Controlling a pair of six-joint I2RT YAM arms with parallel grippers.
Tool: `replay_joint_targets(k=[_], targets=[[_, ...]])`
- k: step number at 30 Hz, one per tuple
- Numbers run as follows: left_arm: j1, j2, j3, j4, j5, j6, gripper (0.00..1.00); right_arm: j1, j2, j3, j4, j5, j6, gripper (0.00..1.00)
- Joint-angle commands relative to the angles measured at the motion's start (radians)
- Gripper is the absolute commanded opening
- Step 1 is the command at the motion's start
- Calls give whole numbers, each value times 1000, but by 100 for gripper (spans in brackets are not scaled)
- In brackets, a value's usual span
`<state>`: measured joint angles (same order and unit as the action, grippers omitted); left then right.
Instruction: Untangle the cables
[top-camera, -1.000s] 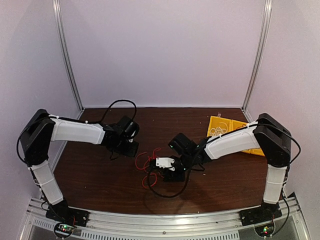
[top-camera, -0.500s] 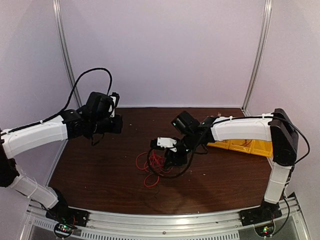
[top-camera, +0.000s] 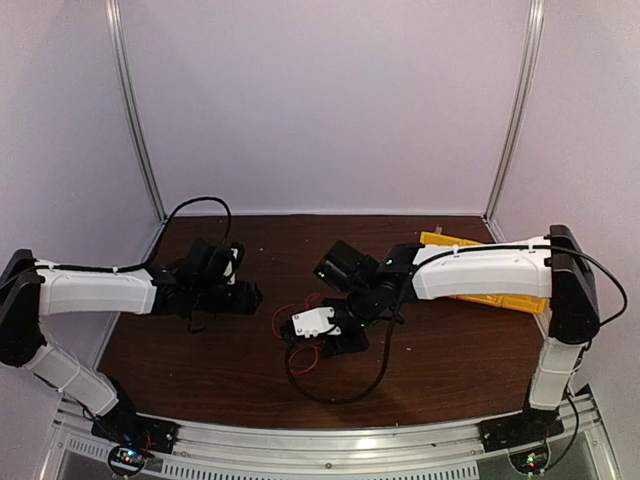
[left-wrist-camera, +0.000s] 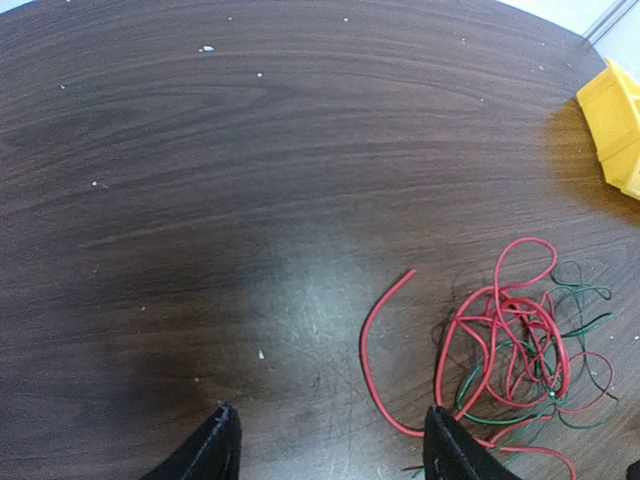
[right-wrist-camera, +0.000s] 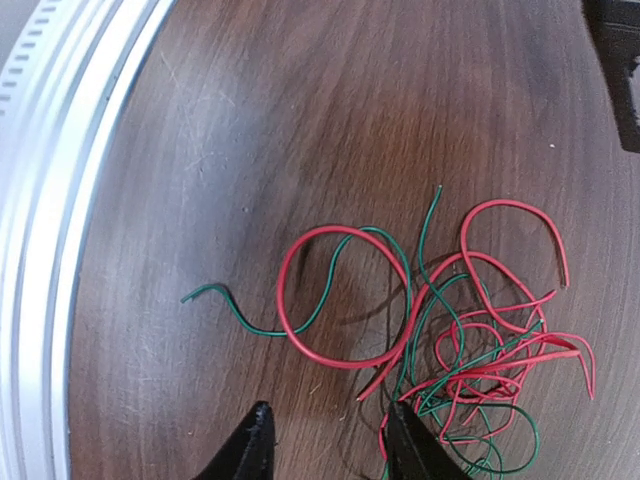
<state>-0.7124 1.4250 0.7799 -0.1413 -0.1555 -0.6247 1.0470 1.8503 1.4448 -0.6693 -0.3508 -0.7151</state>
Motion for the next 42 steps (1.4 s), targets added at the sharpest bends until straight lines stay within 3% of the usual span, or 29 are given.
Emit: replay_joint_targets(k=[1, 7, 14, 24, 28, 31, 35, 39, 42], targets=[[5, 9, -18, 85, 51, -16, 64, 29, -30, -83, 34, 109, -100, 43], [5, -20, -54, 97, 43, -31, 64, 84, 9, -54, 45, 184, -247, 51], [5, -83, -110, 122, 24, -61, 64, 157, 71, -14, 40, 310, -369, 54], [5, -126, -122, 95, 11, -51, 64, 174, 166, -6, 182, 457, -408, 45], [5, -129, -129, 100, 10, -54, 65, 175, 192, -11, 227, 513, -402, 31], [5, -129, -133, 108, 18, -54, 64, 173, 177, 11, 221, 524, -389, 2], [5, -120, -130, 134, 53, -14, 63, 149, 159, 199, 40, 387, -314, 0], [4, -158, -66, 158, 244, 162, 58, 78, 208, 545, -198, 184, -172, 0], [4, -284, -58, 148, 196, 247, 63, 13, 237, 751, -300, 69, -85, 0]])
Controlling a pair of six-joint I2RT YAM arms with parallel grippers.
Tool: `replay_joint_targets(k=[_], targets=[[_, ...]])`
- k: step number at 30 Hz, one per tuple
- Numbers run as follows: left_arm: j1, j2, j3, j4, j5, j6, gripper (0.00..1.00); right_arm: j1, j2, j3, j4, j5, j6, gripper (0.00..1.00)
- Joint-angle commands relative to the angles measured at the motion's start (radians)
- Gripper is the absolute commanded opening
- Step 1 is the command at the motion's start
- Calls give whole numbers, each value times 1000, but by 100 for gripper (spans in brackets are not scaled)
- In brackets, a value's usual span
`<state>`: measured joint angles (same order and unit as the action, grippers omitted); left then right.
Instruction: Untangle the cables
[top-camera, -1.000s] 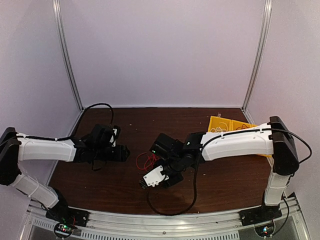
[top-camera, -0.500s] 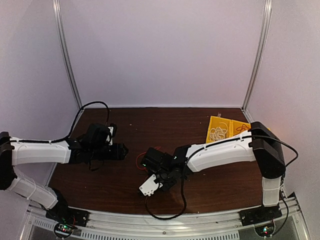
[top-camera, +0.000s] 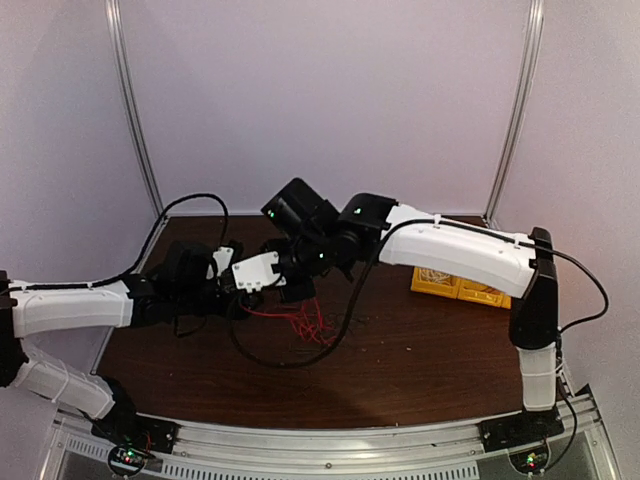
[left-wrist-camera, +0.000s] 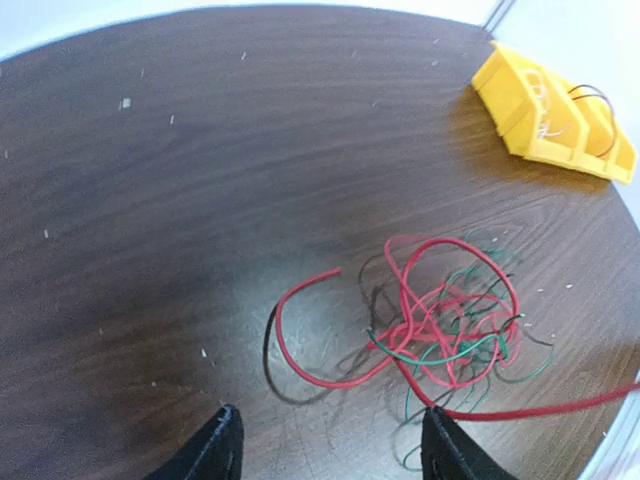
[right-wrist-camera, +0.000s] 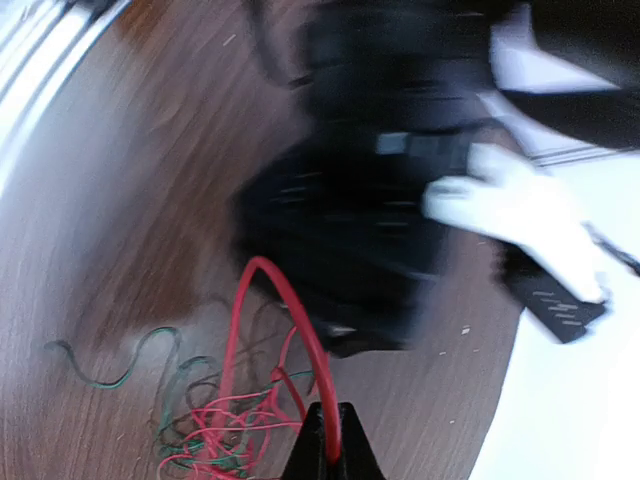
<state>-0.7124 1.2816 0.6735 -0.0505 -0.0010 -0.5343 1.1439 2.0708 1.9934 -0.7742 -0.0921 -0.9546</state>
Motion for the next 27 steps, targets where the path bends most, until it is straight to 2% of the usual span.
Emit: replay_joint_targets(k=[1, 5, 8, 11, 16, 20, 23, 27], targets=[[4, -193, 41, 66, 21, 185, 66, -111, 12, 251, -202, -217, 182, 0], [5, -372, -53, 229, 98, 272, 72, -172, -42, 285, -143, -297, 272, 0], [4, -402, -105, 342, 193, 282, 73, -199, -60, 348, -120, -339, 315, 0], [-4, -355, -111, 432, 263, 265, 75, -208, -61, 402, -102, -366, 341, 0], [-39, -209, -110, 612, 191, 260, 77, -233, -127, 295, 61, -445, 436, 0], [-47, -31, -52, 711, 152, 257, 77, -252, -121, 359, 92, -484, 499, 0], [-51, 117, -10, 812, 167, 235, 70, -255, -126, 392, 105, -488, 515, 0], [-56, 331, 54, 897, 180, 221, 45, -263, -142, 404, 110, -464, 520, 0]])
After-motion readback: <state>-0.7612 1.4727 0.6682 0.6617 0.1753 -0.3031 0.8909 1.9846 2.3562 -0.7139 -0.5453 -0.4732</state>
